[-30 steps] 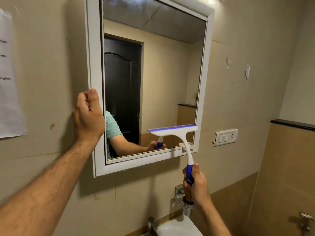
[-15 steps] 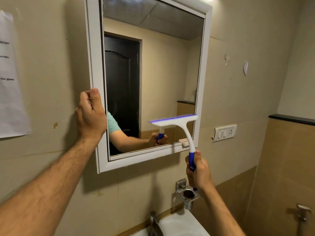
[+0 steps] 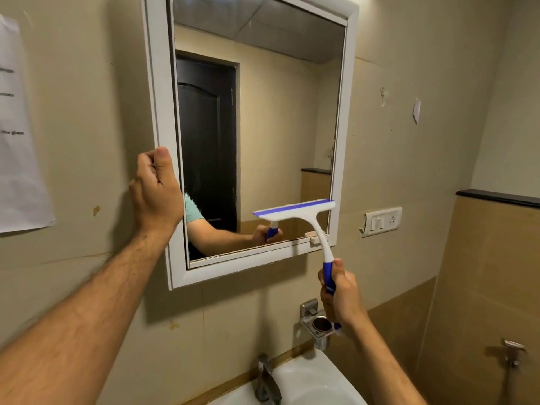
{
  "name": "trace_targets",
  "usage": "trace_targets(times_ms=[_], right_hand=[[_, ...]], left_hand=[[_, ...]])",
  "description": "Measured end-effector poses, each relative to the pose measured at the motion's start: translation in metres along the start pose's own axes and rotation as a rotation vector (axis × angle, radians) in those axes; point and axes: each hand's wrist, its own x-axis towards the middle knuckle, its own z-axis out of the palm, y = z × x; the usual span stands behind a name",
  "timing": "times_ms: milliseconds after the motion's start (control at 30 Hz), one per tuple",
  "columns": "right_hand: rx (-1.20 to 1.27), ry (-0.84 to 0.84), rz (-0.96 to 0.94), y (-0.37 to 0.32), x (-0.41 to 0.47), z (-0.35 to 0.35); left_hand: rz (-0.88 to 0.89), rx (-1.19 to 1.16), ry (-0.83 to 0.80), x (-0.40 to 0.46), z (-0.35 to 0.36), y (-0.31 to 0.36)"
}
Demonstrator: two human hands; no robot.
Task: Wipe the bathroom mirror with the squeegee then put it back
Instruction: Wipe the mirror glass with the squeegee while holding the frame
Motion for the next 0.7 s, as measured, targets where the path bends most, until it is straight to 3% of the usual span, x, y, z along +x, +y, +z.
trace_targets(times_ms=[367, 700], right_hand=[[-0.142, -0.028, 0.064, 0.004, -0.039, -0.014], [0.026, -0.001, 0.110, -0.003, -0.030, 0.014]], left_hand=[[-0.001, 0.014, -0.019, -0.001, -0.001, 0.001], [-0.009, 0.006, -0.018, -0.001, -0.002, 0.003]])
